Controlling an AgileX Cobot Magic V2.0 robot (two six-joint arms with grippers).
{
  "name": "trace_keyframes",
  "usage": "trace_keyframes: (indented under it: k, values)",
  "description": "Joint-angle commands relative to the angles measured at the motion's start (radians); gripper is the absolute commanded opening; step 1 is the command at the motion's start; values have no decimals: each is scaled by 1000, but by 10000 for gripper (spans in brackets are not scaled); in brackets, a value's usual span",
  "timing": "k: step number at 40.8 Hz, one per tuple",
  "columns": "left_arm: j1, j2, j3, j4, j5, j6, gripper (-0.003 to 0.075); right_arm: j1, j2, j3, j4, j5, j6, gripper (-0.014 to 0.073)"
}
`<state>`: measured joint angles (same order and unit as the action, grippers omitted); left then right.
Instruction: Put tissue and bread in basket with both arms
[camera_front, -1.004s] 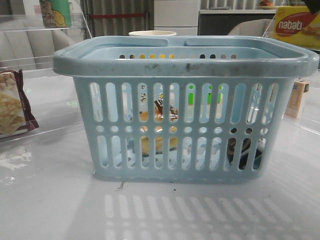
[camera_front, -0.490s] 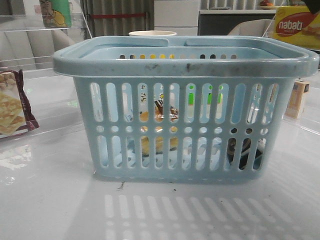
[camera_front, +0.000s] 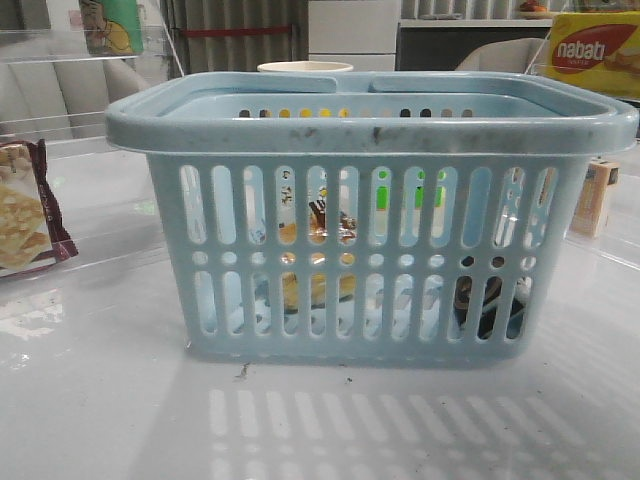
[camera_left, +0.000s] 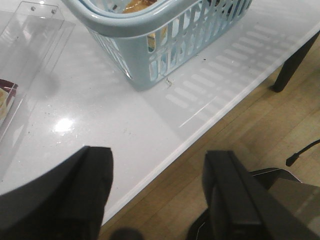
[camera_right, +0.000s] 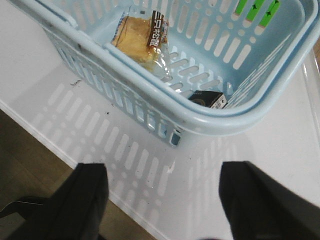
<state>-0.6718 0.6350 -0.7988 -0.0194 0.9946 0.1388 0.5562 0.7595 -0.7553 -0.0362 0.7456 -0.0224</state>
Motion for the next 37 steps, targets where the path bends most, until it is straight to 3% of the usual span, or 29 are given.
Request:
trace_keyframes:
  k: [1, 6, 10, 22, 27, 37]
  values:
    - [-3, 0, -27, -3, -79, -10, 455, -1, -48, 6, 1, -50, -6, 571]
    - [-3, 0, -27, -1, -79, -5, 436, -1, -66, 27, 1, -40, -6, 570]
    - [-3, 0, -27, -1, -79, -3, 359, -1, -66, 30, 1, -33, -6, 548]
    - [-3, 0, -27, 1, -87, -3, 87, -1, -66, 30, 1, -33, -6, 149]
    - [-3, 0, -27, 1, -89, -3, 91, -1, -66, 30, 1, -33, -6, 50]
    - [-3, 0, -27, 1, -89, -3, 91, -1, -66, 30, 1, -26, -6, 57]
